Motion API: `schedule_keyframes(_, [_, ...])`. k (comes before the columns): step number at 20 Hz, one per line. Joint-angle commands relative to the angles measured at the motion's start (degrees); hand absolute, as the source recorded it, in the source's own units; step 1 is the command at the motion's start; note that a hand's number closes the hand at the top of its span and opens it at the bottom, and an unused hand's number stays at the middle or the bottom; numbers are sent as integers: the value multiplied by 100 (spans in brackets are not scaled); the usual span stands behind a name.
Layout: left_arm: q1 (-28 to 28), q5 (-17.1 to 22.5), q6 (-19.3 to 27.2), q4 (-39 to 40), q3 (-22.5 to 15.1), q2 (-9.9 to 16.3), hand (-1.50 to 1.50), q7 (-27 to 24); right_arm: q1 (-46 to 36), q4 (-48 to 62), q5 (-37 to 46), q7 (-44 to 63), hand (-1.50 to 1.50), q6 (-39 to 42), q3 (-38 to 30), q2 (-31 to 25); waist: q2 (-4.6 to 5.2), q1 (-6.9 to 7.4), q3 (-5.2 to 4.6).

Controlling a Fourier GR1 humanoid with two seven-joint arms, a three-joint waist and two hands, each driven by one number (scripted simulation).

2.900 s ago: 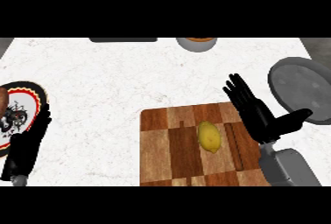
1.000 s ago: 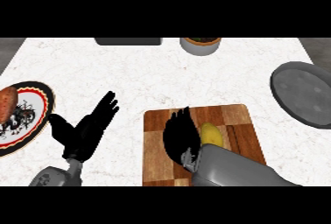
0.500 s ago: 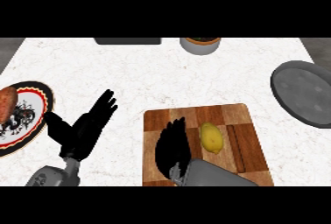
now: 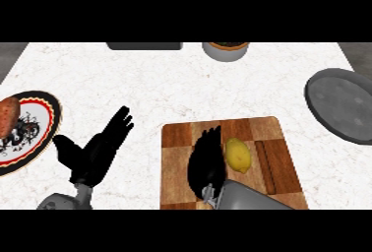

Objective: Pick the lemon from the cutting board and place it in the pan

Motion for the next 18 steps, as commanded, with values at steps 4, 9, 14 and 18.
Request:
schedule_keyframes(4, [39, -86, -178, -133, 248, -113, 0, 170, 557, -650, 620, 250, -150, 467, -209, -76, 2, -5, 1])
schedule_keyframes(9, [222, -314, -3, -723, 197, -149, 0, 597, 28, 349, 1000, -625, -150, 49, -509, -147, 10, 51, 3])
schedule_keyframes(14, [-325, -324, -89, -100, 391, -445, 0, 587, -130, 554, 1308, -1516, 150, -762, -170, -568, 27, 46, 3])
schedule_keyframes(18, [-152, -379, -386, -2, 516, -281, 0, 417, -185, 720, 1737, -1975, 150, -1094, 170, -714, 21, 47, 2])
